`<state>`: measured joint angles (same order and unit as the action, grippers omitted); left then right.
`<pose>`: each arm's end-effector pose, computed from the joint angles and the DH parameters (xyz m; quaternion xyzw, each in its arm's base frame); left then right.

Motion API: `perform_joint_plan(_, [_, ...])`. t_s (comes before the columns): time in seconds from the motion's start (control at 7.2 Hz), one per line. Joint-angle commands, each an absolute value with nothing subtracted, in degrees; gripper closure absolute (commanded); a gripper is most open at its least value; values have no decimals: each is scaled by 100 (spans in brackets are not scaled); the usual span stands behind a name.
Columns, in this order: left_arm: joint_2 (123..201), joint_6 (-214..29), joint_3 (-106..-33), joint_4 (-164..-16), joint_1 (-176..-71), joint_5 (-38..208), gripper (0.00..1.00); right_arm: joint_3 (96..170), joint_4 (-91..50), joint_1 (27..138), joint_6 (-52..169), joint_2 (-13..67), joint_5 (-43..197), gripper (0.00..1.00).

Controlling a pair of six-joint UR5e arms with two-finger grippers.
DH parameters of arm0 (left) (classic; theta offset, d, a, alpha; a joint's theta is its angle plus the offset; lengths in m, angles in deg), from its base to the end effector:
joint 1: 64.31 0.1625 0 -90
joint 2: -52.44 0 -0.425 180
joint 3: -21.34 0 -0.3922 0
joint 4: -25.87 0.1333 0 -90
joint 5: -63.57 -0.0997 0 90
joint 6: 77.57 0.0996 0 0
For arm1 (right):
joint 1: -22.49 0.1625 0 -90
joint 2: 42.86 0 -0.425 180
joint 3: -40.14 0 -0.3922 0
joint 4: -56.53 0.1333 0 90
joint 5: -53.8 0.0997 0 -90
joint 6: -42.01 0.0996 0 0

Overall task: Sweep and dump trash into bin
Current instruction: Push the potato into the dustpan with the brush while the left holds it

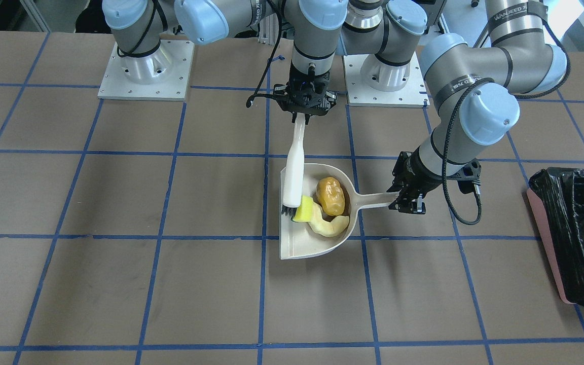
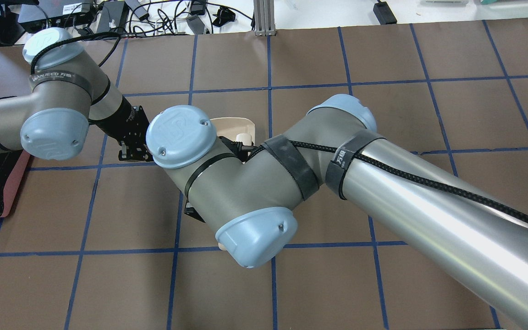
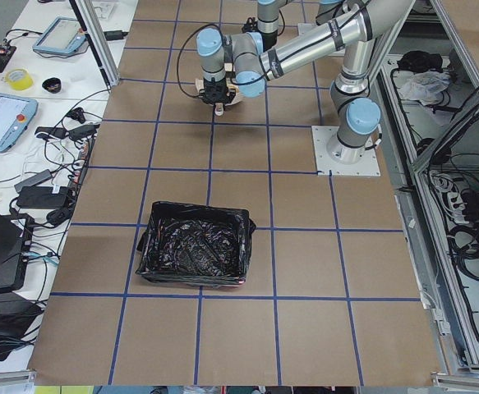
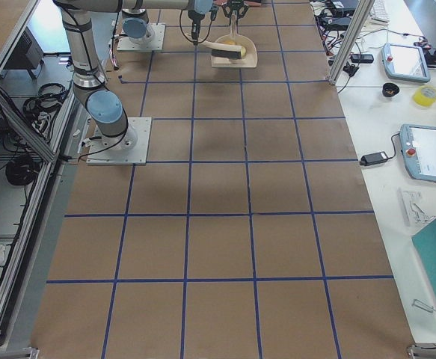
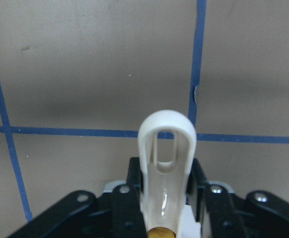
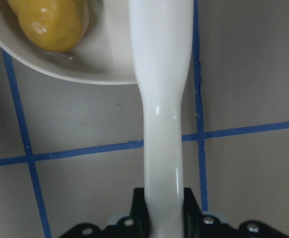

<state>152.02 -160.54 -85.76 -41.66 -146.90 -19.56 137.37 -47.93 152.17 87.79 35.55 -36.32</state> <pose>-0.0778 -0.5278 0.2995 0.7092 -0.7015 -0.0657 0.0249 0.4526 -0.3371 0.3454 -0.0531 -0.9979 -0.0272 0.0266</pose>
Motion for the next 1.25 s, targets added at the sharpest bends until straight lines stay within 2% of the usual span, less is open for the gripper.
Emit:
perform_joint_plan(0.0, [15229, -16010, -8562, -4180, -14675, -1730, 100, 13734, -4378, 15231, 8526, 3895, -3988, 100])
perform_joint_plan(0.56, [15220, -15782, -8361, -4206, -14194, -1203, 100, 13734, -4217, 15135, 7747, 3914, -4629, 100])
perform_joint_plan(1.11, [15325, -14625, -7344, -5486, -13105, -1447, 100, 13708, -4270, 13443, 6525, 3958, -4140, 100])
